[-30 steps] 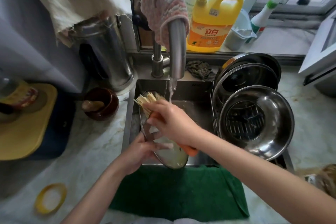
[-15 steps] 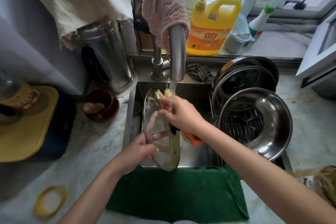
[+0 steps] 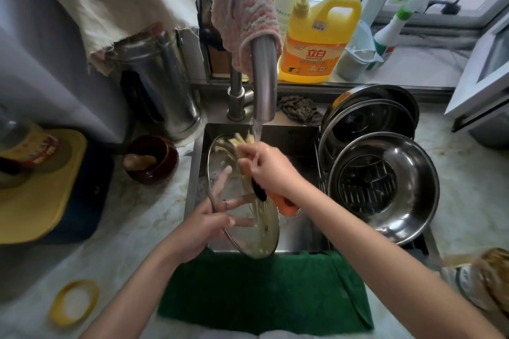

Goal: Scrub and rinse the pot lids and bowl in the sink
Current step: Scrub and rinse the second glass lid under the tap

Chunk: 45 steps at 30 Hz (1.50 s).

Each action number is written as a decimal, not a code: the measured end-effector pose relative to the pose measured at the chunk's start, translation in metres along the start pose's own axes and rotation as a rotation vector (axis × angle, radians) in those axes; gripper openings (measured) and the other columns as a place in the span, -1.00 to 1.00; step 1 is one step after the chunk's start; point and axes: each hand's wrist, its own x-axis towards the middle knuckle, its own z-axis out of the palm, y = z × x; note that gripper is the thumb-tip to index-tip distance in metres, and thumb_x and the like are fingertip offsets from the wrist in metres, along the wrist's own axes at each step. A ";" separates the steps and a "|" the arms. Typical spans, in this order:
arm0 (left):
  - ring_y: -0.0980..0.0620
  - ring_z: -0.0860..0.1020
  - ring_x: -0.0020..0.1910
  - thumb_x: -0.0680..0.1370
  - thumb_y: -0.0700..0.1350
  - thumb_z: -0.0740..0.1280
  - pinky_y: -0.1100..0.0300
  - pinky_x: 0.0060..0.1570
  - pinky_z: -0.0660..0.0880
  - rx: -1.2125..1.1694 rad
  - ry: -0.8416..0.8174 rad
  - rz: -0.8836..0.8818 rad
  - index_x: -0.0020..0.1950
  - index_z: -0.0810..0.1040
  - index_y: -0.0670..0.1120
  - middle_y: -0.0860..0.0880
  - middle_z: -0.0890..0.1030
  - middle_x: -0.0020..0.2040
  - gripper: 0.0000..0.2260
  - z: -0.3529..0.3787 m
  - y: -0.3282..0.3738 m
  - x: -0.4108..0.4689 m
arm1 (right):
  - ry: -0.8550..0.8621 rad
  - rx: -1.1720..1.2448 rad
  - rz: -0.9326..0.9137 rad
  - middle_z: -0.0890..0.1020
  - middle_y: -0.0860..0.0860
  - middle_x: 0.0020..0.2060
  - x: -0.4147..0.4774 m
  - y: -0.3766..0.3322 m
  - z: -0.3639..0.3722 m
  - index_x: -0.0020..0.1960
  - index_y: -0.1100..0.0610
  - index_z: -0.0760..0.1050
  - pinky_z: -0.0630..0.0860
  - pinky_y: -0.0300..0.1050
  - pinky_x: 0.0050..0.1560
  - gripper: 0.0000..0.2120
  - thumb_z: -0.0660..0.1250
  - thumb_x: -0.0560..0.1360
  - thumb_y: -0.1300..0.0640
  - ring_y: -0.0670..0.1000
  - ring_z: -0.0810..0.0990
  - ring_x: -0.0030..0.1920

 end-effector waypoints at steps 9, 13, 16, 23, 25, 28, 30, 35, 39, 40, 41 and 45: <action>-0.21 0.59 0.15 0.42 -0.35 0.23 -0.20 0.10 0.47 -0.012 -0.012 0.025 0.43 0.09 0.32 -0.02 0.56 0.28 -0.22 0.002 0.001 -0.002 | -0.019 -0.065 0.054 0.56 0.10 0.18 0.007 0.000 0.001 0.28 0.07 0.51 0.45 -0.02 0.16 -0.69 0.26 0.56 0.06 0.13 0.52 0.19; -0.06 0.61 0.14 0.50 -0.37 0.21 0.01 0.04 0.48 0.182 -0.036 0.004 0.43 -0.06 0.41 0.07 0.47 0.34 -0.17 0.002 0.003 -0.005 | -0.135 -0.070 0.065 0.60 0.08 0.13 0.002 0.007 -0.007 0.31 0.03 0.49 0.52 0.01 0.08 -0.67 0.25 0.57 0.03 0.09 0.58 0.08; -0.07 0.61 0.14 0.47 -0.32 0.24 -0.17 0.19 0.43 0.168 0.028 0.011 0.42 -0.03 0.42 0.09 0.50 0.30 -0.18 -0.008 0.004 -0.006 | -0.220 0.096 -0.040 0.58 0.01 0.10 -0.013 0.014 -0.006 0.34 0.00 0.47 0.51 -0.18 -0.11 -0.65 0.29 0.55 0.04 0.01 0.58 -0.02; -0.23 0.56 0.20 0.41 -0.32 0.21 -0.31 0.01 0.50 0.026 -0.007 0.079 0.43 0.04 0.43 -0.05 0.50 0.35 -0.18 -0.025 -0.003 -0.011 | -0.200 0.467 0.255 0.45 0.06 0.22 -0.007 0.068 -0.012 0.53 -0.13 0.09 0.55 -0.18 -0.36 -0.26 0.40 0.49 0.12 -0.01 0.59 -0.24; -0.31 0.55 0.18 0.40 -0.32 0.27 -0.22 -0.13 0.60 -0.101 -0.024 0.103 0.44 0.07 0.38 -0.12 0.50 0.35 -0.17 -0.029 -0.002 -0.015 | -0.184 0.563 0.375 0.35 0.04 0.29 -0.018 0.080 -0.007 0.56 -0.11 -0.16 0.55 -0.22 -0.31 0.05 0.52 0.37 0.16 0.01 0.60 -0.14; -0.40 0.51 0.17 0.31 -0.21 0.51 -0.17 -0.23 0.62 -0.268 -0.067 0.145 0.45 0.15 0.35 -0.22 0.47 0.35 -0.11 -0.033 0.001 -0.016 | -0.107 0.745 0.513 0.45 0.12 0.28 -0.042 0.098 0.005 0.56 0.05 -0.04 0.60 -0.16 -0.11 -0.04 0.49 0.37 0.29 0.03 0.66 -0.04; -0.42 0.49 0.17 0.32 -0.22 0.48 -0.19 -0.22 0.61 -0.326 -0.074 0.172 0.45 0.18 0.33 -0.26 0.45 0.36 -0.14 -0.039 0.001 -0.015 | 0.031 0.878 0.537 0.58 0.17 0.13 -0.055 0.104 0.014 0.42 0.17 0.24 0.61 -0.16 -0.11 -0.36 0.41 0.42 0.36 0.01 0.69 -0.07; -0.58 0.24 0.30 0.52 -0.46 -0.08 -0.48 0.07 0.37 -0.706 -0.404 0.262 0.55 -0.08 0.14 -0.42 0.07 0.47 -0.27 -0.059 0.002 -0.008 | 0.133 1.107 0.526 0.55 0.12 -0.08 -0.076 0.108 0.020 0.26 0.00 0.29 0.45 -0.22 -0.50 -0.54 0.41 0.45 0.18 -0.01 0.56 -0.39; -0.53 0.27 0.32 0.49 -0.44 -0.06 -0.45 0.04 0.40 -0.731 -0.449 0.267 0.56 -0.12 0.10 -0.39 0.04 0.49 -0.27 -0.062 0.012 0.000 | 0.139 1.479 0.535 0.62 0.15 -0.11 -0.078 0.098 0.015 -0.02 0.22 0.54 0.38 -0.33 -0.57 -0.46 0.63 0.12 0.00 -0.11 0.45 -0.49; -0.51 0.29 0.32 0.49 -0.44 -0.04 -0.44 0.03 0.41 -0.718 -0.460 0.253 0.56 -0.11 0.10 -0.38 0.04 0.50 -0.27 -0.064 0.013 0.002 | 0.124 1.570 0.541 0.65 0.15 -0.09 -0.077 0.098 0.014 -0.01 0.26 0.57 0.46 -0.31 -0.54 -0.34 0.69 0.01 -0.01 -0.09 0.51 -0.47; -0.50 0.31 0.32 0.49 -0.43 -0.03 -0.44 0.03 0.41 -0.708 -0.474 0.234 0.56 -0.11 0.11 -0.37 0.04 0.50 -0.27 -0.066 0.014 0.005 | 0.108 1.651 0.545 0.67 0.15 -0.06 -0.077 0.099 0.011 0.03 0.28 0.59 0.58 -0.25 -0.42 -0.24 0.71 -0.07 0.00 -0.04 0.61 -0.40; -0.47 0.34 0.31 0.52 -0.38 -0.02 -0.41 0.02 0.44 -0.692 -0.574 0.171 0.55 -0.12 0.13 -0.36 0.09 0.50 -0.29 -0.066 0.022 0.017 | 0.080 1.671 0.451 0.67 0.16 -0.02 -0.082 0.093 -0.001 0.02 0.18 0.67 0.61 0.07 0.03 -0.41 0.71 0.02 0.11 0.05 0.69 -0.08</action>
